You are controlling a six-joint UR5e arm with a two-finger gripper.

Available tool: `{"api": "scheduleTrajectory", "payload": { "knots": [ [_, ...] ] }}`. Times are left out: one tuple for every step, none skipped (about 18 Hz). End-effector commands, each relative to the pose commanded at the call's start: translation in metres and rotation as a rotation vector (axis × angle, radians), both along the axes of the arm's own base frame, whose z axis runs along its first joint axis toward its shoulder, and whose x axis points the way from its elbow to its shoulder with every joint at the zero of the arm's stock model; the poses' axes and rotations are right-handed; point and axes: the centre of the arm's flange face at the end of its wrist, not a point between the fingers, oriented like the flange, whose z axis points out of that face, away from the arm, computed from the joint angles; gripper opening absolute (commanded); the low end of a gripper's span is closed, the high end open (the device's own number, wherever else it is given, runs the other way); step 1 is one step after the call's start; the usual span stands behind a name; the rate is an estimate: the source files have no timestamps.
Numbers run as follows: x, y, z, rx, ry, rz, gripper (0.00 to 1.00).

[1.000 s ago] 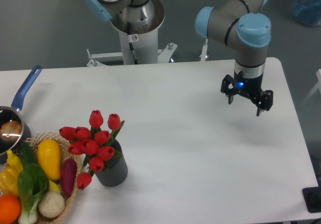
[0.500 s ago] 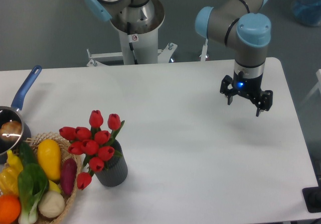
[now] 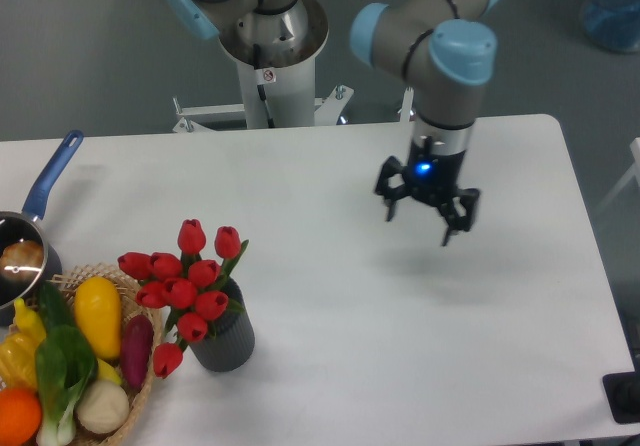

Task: Pick up the flowers from the vase
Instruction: 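Move the open gripper toward the red tulip stems above the vase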

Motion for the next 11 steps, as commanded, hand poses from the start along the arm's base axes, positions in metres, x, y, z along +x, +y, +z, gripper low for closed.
{"api": "scheduleTrajectory", "payload": {
  "knots": [
    [0.011,0.011,0.003,0.005,-0.004,-0.002,1.0],
    [0.022,0.019,0.008,0.012,-0.008,-0.005,1.0],
    [0.029,0.023,0.011,0.029,-0.024,0.0,1.0],
    [0.034,0.026,0.012,0.065,-0.054,0.002,1.0],
    [0.038,0.029,0.019,0.115,-0.081,-0.011,1.0],
    [0.043,0.033,0.024,0.168,-0.111,-0.027,1.0],
    [0.047,0.038,0.029,0.226,-0.145,-0.045,1.0],
    [0.05,0.041,0.032,0.275,-0.178,-0.06,1.0],
    [0.053,0.044,0.035,0.311,-0.205,-0.066,1.0],
    [0.056,0.045,0.037,0.331,-0.224,-0.068,1.0],
    [0.06,0.048,0.037,0.343,-0.241,-0.072,1.0]
  ]
}}
